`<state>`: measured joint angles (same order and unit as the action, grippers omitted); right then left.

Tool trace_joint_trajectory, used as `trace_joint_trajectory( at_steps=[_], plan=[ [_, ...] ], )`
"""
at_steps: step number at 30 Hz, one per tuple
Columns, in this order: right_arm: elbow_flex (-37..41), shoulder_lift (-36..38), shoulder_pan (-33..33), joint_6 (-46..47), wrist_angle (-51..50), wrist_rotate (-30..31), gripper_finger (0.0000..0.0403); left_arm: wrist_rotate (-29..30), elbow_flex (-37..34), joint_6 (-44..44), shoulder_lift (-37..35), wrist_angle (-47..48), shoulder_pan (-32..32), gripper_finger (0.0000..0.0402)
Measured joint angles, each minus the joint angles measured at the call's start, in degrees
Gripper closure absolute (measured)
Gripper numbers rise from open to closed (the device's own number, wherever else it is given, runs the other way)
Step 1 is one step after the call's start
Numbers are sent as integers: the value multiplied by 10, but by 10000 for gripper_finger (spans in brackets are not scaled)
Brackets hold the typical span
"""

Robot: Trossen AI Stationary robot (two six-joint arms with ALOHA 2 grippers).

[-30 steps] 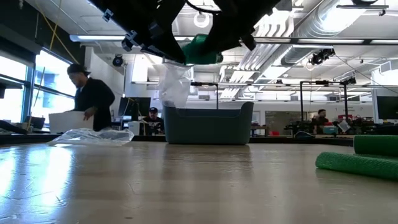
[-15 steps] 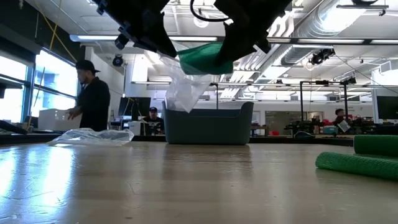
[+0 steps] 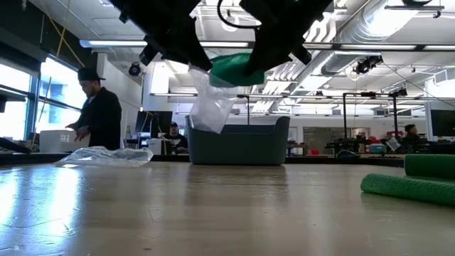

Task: Roll bandage
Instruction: Put the blue bandage into the transparent zip bag

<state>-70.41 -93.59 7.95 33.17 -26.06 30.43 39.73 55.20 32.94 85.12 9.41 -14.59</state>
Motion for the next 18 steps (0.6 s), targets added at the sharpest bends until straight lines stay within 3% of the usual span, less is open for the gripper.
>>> trace_joint_trajectory(
  at_steps=[6, 14, 18],
  plan=[
    [0, -17, -10, 0, 20, 1, 391, 0, 0, -7, 0, -35, 0, 402],
    [0, -17, -16, -66, 125, -97, 391, -2, 0, -13, 0, -31, 10, 402],
    [0, -17, -23, -62, 121, -89, 391, -6, 0, -21, 0, -33, 10, 402]
  ],
)
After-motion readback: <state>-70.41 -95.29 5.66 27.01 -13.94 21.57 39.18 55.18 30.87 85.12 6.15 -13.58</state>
